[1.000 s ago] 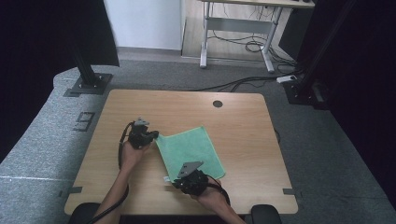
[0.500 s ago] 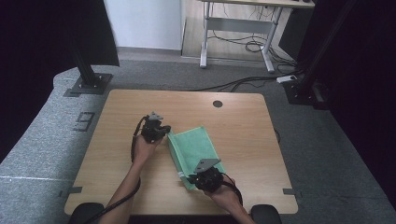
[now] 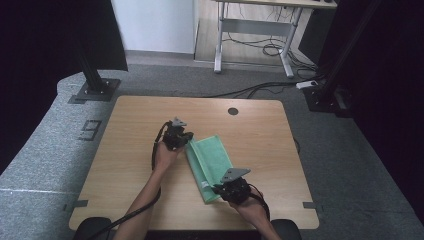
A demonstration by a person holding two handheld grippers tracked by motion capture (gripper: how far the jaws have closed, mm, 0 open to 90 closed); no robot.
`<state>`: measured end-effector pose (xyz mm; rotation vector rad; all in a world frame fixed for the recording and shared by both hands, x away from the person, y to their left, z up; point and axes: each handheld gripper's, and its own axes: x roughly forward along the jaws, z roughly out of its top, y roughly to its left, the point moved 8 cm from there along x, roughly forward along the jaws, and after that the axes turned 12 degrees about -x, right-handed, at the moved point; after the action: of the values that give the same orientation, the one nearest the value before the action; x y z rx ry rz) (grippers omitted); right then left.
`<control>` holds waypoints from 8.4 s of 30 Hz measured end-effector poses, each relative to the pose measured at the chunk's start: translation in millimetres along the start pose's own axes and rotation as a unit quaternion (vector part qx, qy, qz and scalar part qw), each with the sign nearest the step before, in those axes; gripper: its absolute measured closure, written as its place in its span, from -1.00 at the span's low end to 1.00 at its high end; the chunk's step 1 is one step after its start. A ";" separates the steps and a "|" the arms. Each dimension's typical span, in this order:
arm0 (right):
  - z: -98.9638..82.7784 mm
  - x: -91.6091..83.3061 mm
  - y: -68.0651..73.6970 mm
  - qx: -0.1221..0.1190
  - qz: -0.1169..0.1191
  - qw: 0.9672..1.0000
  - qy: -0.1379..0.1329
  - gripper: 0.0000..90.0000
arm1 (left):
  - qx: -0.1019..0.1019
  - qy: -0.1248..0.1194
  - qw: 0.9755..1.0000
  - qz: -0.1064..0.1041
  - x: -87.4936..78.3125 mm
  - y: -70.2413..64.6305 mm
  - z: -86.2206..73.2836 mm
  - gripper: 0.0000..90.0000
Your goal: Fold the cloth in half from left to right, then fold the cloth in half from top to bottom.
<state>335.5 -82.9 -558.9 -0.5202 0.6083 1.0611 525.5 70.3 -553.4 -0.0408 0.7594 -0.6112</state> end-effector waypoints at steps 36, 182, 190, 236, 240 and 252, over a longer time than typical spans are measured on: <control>-35.8 -18.3 -31.1 0.048 -0.042 0.998 0.018 0.86 | 0.029 0.023 0.999 -0.009 54.4 -36.4 18.4 0.95; -23.1 1.2 -75.6 0.066 -0.107 0.992 0.024 -0.71 | 0.030 0.037 0.999 0.020 -90.1 7.0 -95.3 -0.74; -42.0 -12.7 -82.1 0.089 -0.126 0.988 0.026 -0.78 | 0.041 0.056 0.996 0.046 -103.5 18.6 -125.4 -0.80; -86.2 1.0 -90.9 0.112 -0.144 0.983 0.036 -1.00 | 0.024 0.079 0.995 0.048 -89.2 20.8 -138.2 -0.97; -86.2 1.0 -90.9 0.112 -0.144 0.983 0.036 -1.00 | 0.022 0.066 0.997 0.042 -89.0 19.3 -127.4 -0.97; -85.2 2.0 -91.4 0.113 -0.144 0.982 0.036 -1.00 | 0.025 0.043 0.998 0.036 -66.6 11.9 -85.8 -0.96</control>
<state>401.8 -174.2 -612.6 -0.4329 0.6858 0.6914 437.8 131.0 -577.2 0.0590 0.8244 -0.5664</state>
